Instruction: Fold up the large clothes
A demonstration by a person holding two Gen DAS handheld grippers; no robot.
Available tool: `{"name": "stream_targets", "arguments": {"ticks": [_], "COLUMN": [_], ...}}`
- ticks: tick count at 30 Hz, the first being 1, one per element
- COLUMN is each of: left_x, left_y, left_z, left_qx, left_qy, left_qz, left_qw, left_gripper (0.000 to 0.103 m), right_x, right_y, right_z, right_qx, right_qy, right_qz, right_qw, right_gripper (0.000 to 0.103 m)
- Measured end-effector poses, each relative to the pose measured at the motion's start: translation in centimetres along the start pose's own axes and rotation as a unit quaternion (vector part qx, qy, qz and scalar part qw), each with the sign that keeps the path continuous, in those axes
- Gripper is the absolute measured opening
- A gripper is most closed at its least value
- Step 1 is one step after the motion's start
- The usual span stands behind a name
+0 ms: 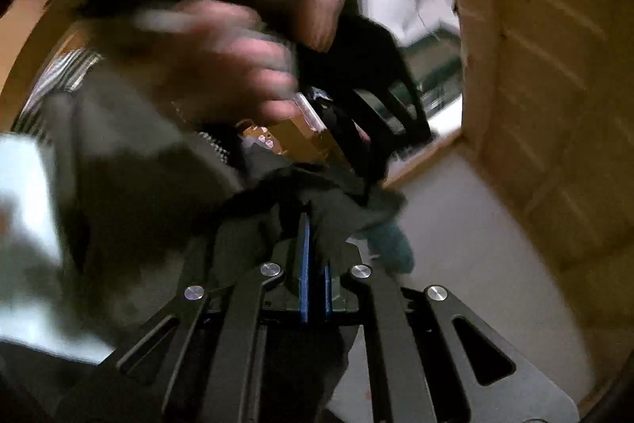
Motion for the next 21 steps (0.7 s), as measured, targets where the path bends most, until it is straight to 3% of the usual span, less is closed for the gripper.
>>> {"name": "stream_targets", "arguments": {"ticks": [1, 4, 8, 10, 11, 12, 13, 14, 17, 18, 20, 21], "left_x": [0.6, 2.3, 5.2, 6.5, 7.6, 8.3, 9.0, 9.6, 11.9, 12.7, 13.9, 14.7], "left_y": [0.5, 2.1, 4.1, 5.7, 6.6, 7.2, 7.9, 8.5, 10.6, 11.5, 13.1, 14.4], "left_z": [0.3, 1.5, 3.1, 3.7, 4.2, 4.7, 4.9, 5.3, 6.5, 6.8, 7.5, 8.0], "left_qx": [-0.013, -0.042, -0.056, -0.059, -0.062, -0.064, -0.067, -0.071, -0.083, -0.088, -0.102, -0.112], "left_qy": [-0.008, -0.026, -0.021, -0.006, -0.001, 0.004, 0.011, 0.017, 0.039, 0.049, 0.069, 0.079], "left_qz": [0.01, 0.038, 0.09, 0.11, 0.124, 0.134, 0.14, 0.146, 0.177, 0.188, 0.201, 0.211], "left_qw": [0.9998, 0.9981, 0.9942, 0.9921, 0.9903, 0.989, 0.9878, 0.9866, 0.9799, 0.9771, 0.9717, 0.9679], "left_gripper": [0.059, 0.043, 0.03, 0.027, 0.027, 0.027, 0.027, 0.027, 0.027, 0.027, 0.027, 0.027], "right_x": [-0.2, 0.1, 1.5, 2.5, 3.4, 4.4, 6.1, 7.4, 12.3, 14.3, 17.3, 18.0], "right_y": [0.2, 0.8, 2.6, 3.9, 4.8, 5.5, 6.5, 7.3, 11.4, 13.7, 18.7, 20.1], "right_z": [-0.5, -1.6, -4.0, -5.5, -6.5, -7.6, -9.0, -10.0, -11.9, -11.6, -9.6, -8.6], "right_qx": [0.003, 0.009, 0.001, -0.016, -0.023, -0.024, -0.019, -0.015, -0.028, -0.042, -0.062, -0.07], "right_qy": [0.004, 0.009, 0.003, -0.027, -0.062, -0.089, -0.107, -0.125, -0.198, -0.201, -0.221, -0.225], "right_qz": [-0.008, -0.01, 0.051, 0.115, 0.167, 0.217, 0.283, 0.33, 0.486, 0.539, 0.638, 0.662], "right_qw": [1.0, 1.0, 0.999, 0.993, 0.984, 0.972, 0.953, 0.935, 0.851, 0.817, 0.735, 0.711], "right_gripper": [0.006, 0.006, 0.007, 0.019, 0.047, 0.087, 0.102, 0.1, 0.1, 0.1, 0.1, 0.1]}}
Point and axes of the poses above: each gripper's, at about its wrist camera, not at the fingertips, and z roughly the way its jaws point, x to its right, y to its underside, the point moved 7 cm from there along z, roughly the way its jaws point, and after that the axes turned 7 degrees about y, right-handed, at the moved point
